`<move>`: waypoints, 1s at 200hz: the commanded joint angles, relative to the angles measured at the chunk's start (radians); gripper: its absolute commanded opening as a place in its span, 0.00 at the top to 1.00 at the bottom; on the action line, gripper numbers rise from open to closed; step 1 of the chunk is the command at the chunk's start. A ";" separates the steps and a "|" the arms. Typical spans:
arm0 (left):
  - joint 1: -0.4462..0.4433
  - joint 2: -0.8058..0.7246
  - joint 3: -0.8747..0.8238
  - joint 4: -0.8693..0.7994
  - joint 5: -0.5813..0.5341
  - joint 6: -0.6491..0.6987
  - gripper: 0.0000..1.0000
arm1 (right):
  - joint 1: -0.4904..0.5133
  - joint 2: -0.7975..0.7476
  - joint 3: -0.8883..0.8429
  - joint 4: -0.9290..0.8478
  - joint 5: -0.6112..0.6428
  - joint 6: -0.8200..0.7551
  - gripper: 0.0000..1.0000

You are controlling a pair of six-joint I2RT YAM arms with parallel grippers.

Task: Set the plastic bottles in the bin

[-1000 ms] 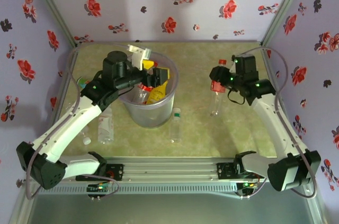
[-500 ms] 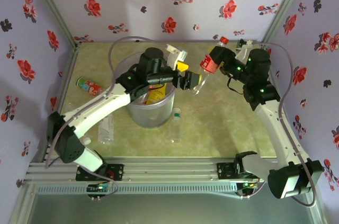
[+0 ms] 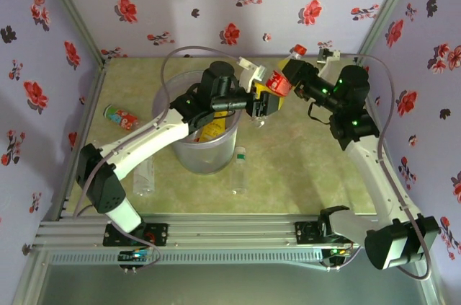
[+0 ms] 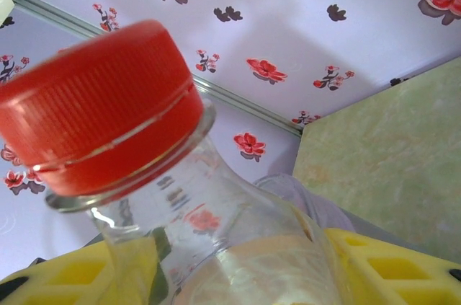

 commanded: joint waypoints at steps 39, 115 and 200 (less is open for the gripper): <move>0.006 -0.005 0.048 0.056 0.023 0.008 0.50 | 0.007 0.005 0.017 0.034 -0.056 -0.026 0.13; 0.135 -0.117 0.038 0.008 0.024 0.047 0.55 | -0.108 -0.131 0.115 -0.355 0.063 -0.310 0.01; 0.293 -0.358 -0.133 0.023 0.017 0.014 0.69 | -0.132 -0.129 -0.008 -0.384 0.100 -0.340 0.01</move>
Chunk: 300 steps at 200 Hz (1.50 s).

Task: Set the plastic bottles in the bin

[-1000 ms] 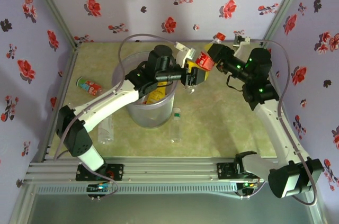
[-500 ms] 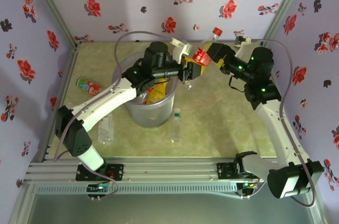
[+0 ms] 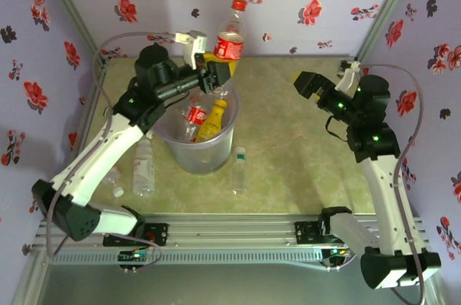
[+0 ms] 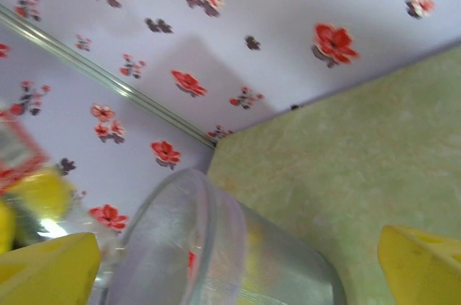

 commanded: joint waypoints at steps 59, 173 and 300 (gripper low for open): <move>0.100 -0.173 -0.143 -0.299 -0.098 0.085 0.83 | -0.005 0.035 -0.068 -0.056 0.052 -0.035 0.01; 0.101 -0.186 -0.249 -0.565 -0.175 0.114 1.00 | -0.005 0.216 -0.176 -0.119 0.242 -0.082 0.01; 0.102 -0.141 -0.392 -0.460 -0.153 0.091 1.00 | -0.005 0.283 -0.198 -0.049 0.217 -0.066 0.02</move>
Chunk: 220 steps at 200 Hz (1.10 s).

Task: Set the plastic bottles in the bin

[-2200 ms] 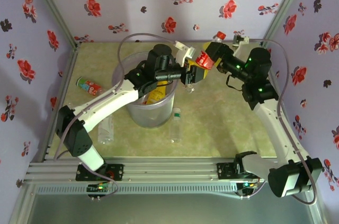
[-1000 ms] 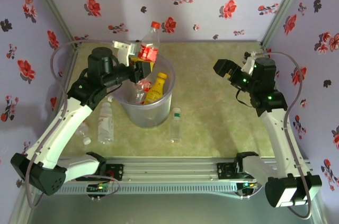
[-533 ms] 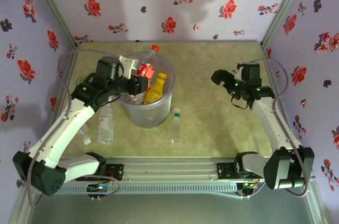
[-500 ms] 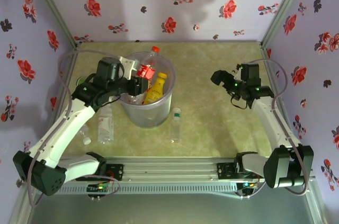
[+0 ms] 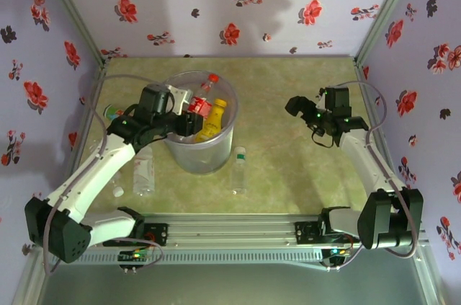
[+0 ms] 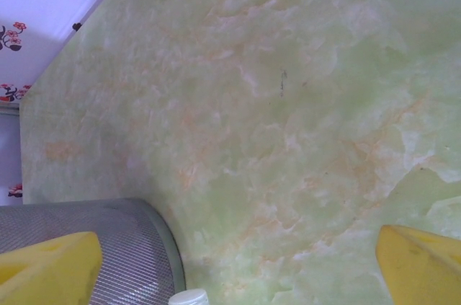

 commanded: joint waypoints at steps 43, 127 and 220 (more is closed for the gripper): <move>0.005 0.018 -0.088 0.112 0.039 -0.004 1.00 | -0.005 0.010 -0.004 0.032 -0.007 -0.006 0.02; 0.006 0.086 -0.156 0.223 0.047 0.000 1.00 | -0.005 0.013 -0.008 0.046 -0.006 0.012 0.02; 0.006 0.221 -0.155 0.417 0.031 0.007 1.00 | -0.005 0.000 -0.008 0.035 0.003 0.013 0.02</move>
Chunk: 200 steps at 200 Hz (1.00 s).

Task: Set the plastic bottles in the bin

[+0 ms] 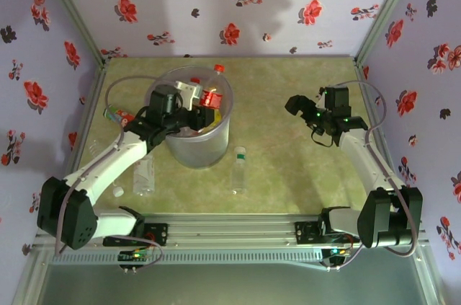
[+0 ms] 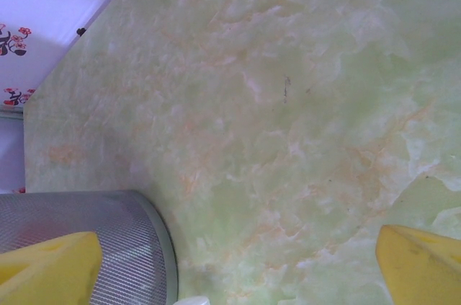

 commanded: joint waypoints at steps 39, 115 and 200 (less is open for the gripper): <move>0.008 0.102 0.061 -0.096 -0.040 0.081 1.00 | -0.006 -0.020 0.016 -0.019 0.016 -0.008 0.02; 0.008 -0.050 0.181 -0.348 -0.070 0.178 0.53 | -0.005 -0.014 0.026 -0.010 0.008 -0.005 0.01; 0.007 0.000 0.344 -0.394 -0.057 0.203 0.02 | -0.005 -0.037 0.028 -0.029 0.020 -0.015 0.01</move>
